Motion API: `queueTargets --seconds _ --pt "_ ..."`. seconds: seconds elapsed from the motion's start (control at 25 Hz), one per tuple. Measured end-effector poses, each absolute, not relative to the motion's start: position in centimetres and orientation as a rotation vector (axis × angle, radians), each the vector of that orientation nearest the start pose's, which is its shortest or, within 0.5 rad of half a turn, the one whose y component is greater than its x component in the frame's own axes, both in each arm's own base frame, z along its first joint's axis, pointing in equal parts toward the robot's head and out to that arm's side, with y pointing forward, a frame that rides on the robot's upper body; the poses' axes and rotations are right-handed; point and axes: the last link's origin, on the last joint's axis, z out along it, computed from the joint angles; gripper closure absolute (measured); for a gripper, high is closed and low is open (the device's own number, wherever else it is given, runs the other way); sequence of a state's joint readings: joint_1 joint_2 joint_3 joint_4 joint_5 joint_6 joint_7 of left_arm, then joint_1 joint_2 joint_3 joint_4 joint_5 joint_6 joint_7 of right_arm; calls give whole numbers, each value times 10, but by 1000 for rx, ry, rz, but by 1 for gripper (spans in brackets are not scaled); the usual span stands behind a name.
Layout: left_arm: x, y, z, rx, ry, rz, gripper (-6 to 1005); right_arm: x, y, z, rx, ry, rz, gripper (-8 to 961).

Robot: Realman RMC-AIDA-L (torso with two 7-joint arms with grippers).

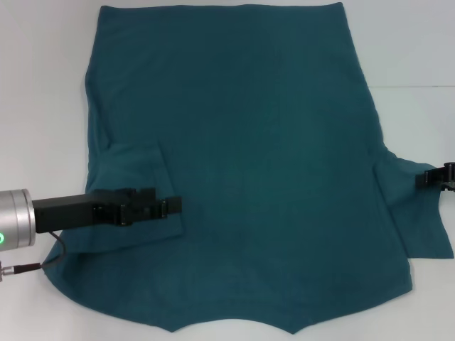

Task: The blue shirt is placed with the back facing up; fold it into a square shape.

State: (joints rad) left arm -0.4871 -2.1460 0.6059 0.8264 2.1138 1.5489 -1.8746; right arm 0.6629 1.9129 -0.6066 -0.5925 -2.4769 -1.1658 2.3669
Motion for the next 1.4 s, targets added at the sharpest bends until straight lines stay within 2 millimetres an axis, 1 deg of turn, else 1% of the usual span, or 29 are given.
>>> queueTargets --seconds 0.08,0.48,0.64,0.96,1.24,1.4 --pt "-270 326 7 -2520 -1248 -706 139 336 392 66 -1990 1654 200 519" --pt "-270 326 8 -2519 -1251 -705 140 338 392 70 -1988 1644 191 815" --pt "-271 326 9 -2517 -1254 -704 140 336 397 75 -1985 1595 193 941" --pt "-272 325 10 -2512 -1269 -714 140 322 414 79 -1998 1490 142 936" --pt "-278 322 14 -2474 -1302 -725 139 316 425 93 -1946 1468 118 932" --pt "-279 321 15 -2470 -1304 -726 139 310 428 95 -1944 1478 129 930"
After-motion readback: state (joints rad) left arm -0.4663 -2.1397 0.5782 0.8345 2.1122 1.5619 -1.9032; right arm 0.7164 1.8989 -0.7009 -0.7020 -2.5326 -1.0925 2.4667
